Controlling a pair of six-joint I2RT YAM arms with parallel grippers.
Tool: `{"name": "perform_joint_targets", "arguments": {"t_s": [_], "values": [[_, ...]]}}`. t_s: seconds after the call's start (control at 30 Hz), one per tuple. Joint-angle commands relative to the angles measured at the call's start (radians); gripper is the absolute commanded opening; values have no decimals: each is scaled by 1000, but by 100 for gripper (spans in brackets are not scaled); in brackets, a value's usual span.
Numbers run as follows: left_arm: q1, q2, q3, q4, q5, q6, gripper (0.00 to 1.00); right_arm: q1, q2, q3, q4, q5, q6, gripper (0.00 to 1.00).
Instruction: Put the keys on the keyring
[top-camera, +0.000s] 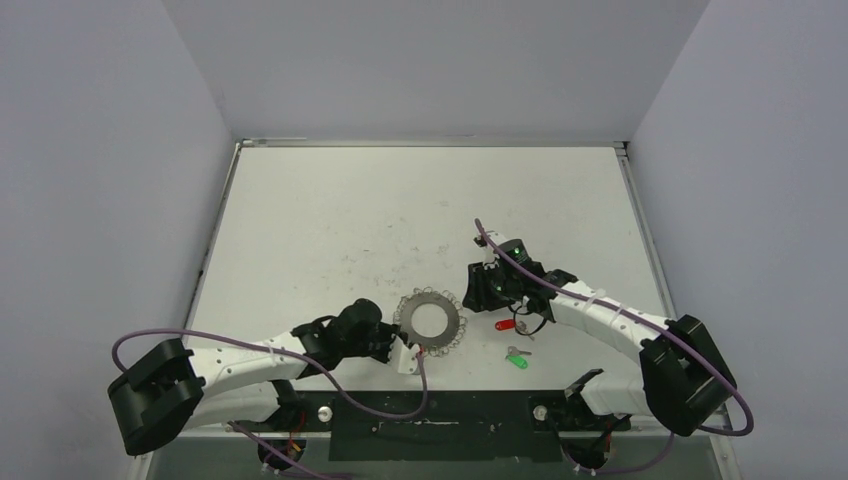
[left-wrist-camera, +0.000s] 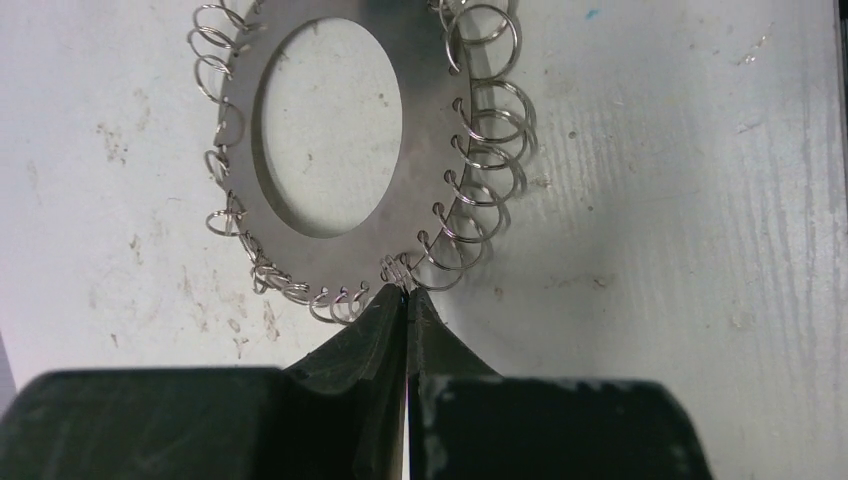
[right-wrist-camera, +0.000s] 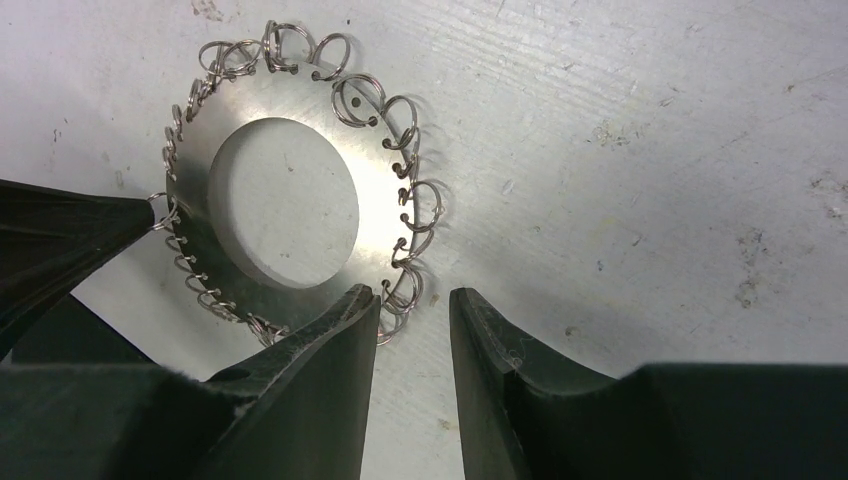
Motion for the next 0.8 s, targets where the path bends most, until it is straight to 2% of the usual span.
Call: {"name": "perform_joint_targets", "arguments": {"t_s": [0.0,0.23,0.43,0.63,0.77], "values": [[-5,-68,17,9,3,-25,0,-10,-41,7,10,-7,-9,34],[-5,-141,6,22,40,-71,0,-12,-81,-2,49,-68,-19,35],[-5,-231,-10,66,81,-148,0,-11,-156,-19,132,-154,-53,41],[-5,-309,-32,130,112,-275,0,-9,-213,-45,227,-229,-153,42],[-3,-351,-55,181,127,-363,0,0,-246,-88,372,-316,-209,41]]}}
